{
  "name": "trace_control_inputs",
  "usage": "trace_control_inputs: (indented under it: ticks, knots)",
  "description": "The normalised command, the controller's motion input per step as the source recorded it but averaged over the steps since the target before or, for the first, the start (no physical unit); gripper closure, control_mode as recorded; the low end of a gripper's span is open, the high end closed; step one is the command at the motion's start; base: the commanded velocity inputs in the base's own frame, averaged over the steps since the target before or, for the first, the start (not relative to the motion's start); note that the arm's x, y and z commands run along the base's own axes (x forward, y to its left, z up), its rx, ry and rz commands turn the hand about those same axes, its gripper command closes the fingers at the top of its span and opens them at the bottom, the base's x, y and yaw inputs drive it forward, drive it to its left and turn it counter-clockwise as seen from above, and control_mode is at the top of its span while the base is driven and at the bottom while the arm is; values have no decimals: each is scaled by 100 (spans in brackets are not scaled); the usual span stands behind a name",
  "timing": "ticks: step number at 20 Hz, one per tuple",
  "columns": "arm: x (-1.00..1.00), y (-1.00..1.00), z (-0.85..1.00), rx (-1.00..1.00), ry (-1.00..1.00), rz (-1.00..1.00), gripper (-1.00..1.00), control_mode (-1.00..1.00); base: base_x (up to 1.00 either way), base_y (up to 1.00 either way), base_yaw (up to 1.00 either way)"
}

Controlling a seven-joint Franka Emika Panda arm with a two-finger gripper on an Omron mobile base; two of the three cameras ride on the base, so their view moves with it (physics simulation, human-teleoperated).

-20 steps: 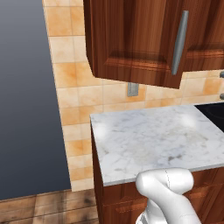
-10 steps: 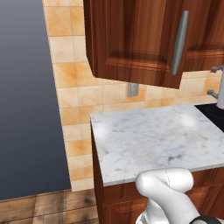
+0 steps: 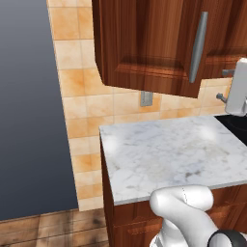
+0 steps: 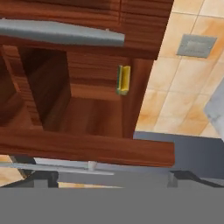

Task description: Open the cabinet. Pick the sponge and place it next to the sink. Then close the cabinet.

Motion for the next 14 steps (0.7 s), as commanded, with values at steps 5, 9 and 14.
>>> trace_control_inputs:
  ticks: [5,9,14]
  knots:
    - [43,0,0,5,2,5,-100,-100,0,0,0]
    - [33,0,0,4,1,6,-100,-100,0,0,0]
    - [29,1,-6,4,1,8,-100,-100,0,0,0]
